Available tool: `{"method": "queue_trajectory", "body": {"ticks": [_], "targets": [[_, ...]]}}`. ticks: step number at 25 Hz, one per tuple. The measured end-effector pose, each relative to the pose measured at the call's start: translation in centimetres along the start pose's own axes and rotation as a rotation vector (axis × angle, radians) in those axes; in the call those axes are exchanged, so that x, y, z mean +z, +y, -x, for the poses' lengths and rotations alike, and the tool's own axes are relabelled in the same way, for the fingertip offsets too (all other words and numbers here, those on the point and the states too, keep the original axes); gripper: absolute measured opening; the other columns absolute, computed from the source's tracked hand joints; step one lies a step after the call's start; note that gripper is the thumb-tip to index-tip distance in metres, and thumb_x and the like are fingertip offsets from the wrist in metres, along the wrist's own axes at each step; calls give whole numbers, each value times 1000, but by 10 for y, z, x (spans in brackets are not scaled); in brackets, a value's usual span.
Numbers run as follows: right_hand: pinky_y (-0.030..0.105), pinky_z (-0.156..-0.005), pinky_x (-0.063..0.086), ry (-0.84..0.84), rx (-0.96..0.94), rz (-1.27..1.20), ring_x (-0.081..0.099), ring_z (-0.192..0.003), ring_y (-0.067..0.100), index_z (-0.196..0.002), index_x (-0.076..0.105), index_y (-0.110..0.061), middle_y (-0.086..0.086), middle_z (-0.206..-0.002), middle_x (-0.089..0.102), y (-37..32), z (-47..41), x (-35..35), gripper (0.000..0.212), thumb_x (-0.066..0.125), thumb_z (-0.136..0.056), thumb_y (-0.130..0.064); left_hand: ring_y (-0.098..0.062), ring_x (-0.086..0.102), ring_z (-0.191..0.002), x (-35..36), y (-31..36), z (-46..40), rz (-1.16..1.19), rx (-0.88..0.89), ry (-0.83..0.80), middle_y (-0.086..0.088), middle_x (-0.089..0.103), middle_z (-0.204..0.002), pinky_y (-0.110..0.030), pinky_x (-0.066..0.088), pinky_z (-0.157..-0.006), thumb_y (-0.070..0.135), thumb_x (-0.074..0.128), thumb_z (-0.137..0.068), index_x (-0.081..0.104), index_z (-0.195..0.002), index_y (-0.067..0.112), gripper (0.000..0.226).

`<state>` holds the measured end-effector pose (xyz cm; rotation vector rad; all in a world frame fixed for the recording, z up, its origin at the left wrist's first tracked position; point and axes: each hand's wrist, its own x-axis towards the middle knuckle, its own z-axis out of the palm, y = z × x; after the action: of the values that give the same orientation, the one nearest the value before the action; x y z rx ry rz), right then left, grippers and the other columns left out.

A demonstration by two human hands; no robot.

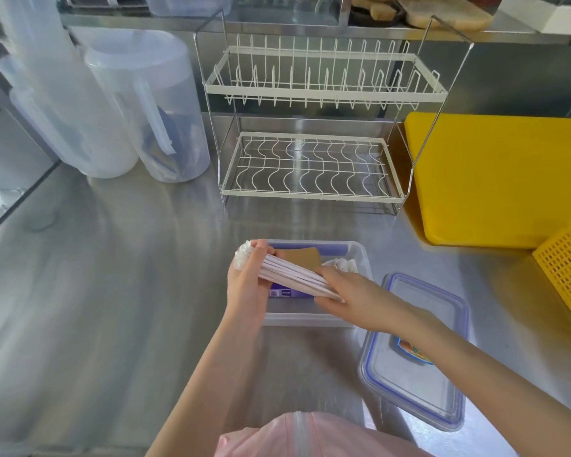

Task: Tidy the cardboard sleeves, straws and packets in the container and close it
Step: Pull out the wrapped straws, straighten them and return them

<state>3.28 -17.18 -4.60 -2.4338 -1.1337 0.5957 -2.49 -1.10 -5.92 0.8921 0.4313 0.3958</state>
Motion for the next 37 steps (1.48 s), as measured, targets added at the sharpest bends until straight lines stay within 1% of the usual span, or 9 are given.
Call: {"method": "queue_trajectory", "body": {"ticks": [5, 8, 12, 15, 23, 28, 30, 33, 37], "targets": [[35, -80, 46, -86, -31, 53, 54, -92, 22, -116, 44, -15, 6, -109, 56, -5, -4, -12, 27, 45, -90, -24, -1, 58, -62, -23, -1, 9, -372, 160, 106, 14, 66, -65, -14, 48, -61, 27, 57, -84, 59, -76, 27, 9], [21, -64, 35, -115, -47, 135, 50, -84, 18, -114, 45, -14, 6, -107, 57, -3, -6, -14, 26, 45, -90, -22, 0, 54, -65, -32, -3, 10, -480, 243, 200, 14, 64, -70, -17, 44, -67, 20, 48, -88, 61, -71, 28, 22], [26, -58, 38, -213, 26, 237, 55, -76, 21, -110, 43, -14, 8, -99, 58, 5, -1, -13, 23, 43, -90, -24, -8, 58, -75, -43, -7, 7, -505, 209, 315, 9, 65, -79, -25, 46, -73, 16, 43, -89, 62, -75, 28, 26], [24, -54, 35, -253, 79, 266, 50, -72, 17, -111, 42, -14, 8, -97, 57, 11, -1, -11, 24, 42, -89, -25, -9, 57, -91, -50, -12, 1, -557, 27, 303, 10, 61, -99, -24, 45, -82, 27, 47, -89, 57, -104, 28, 18], [37, -88, 50, -416, 157, 170, 56, -100, 20, -117, 50, -23, 3, -115, 59, 18, -27, -9, 33, 48, -85, -31, -15, 52, -93, -48, -32, 5, -598, -151, 226, 4, 59, -102, -31, 39, -85, 34, 31, -94, 53, -113, 25, 30], [21, -69, 50, -598, 232, 41, 51, -98, 16, -122, 47, -16, 1, -113, 50, 15, -40, -4, 36, 45, -91, -35, -13, 49, -101, -46, -32, 6, -658, -134, 242, 7, 56, -108, -26, 34, -84, 35, 29, -95, 50, -120, 24, 35], [27, -80, 52, -634, 238, 37, 50, -106, 18, -129, 42, -16, 3, -124, 50, 14, -41, -1, 43, 42, -92, -38, -12, 49, -99, -46, -32, 6, -671, -125, 237, 7, 56, -108, -24, 33, -81, 34, 28, -95, 50, -121, 22, 36], [35, -105, 39, -641, 205, 75, 46, -122, 20, -134, 41, -16, 5, -137, 48, 11, -41, -2, 51, 35, -93, -46, -7, 51, -91, -45, -32, 6, -678, -111, 240, 9, 58, -100, -17, 36, -70, 33, 28, -96, 51, -119, 20, 35], [36, -112, 29, -671, 231, 10, 38, -131, 21, -137, 36, -16, 5, -144, 40, 5, -37, -5, 52, 24, -95, -44, -9, 51, -91, -45, -32, 5, -677, -104, 252, 8, 57, -99, -19, 36, -70, 32, 28, -96, 51, -119, 19, 35]]}}
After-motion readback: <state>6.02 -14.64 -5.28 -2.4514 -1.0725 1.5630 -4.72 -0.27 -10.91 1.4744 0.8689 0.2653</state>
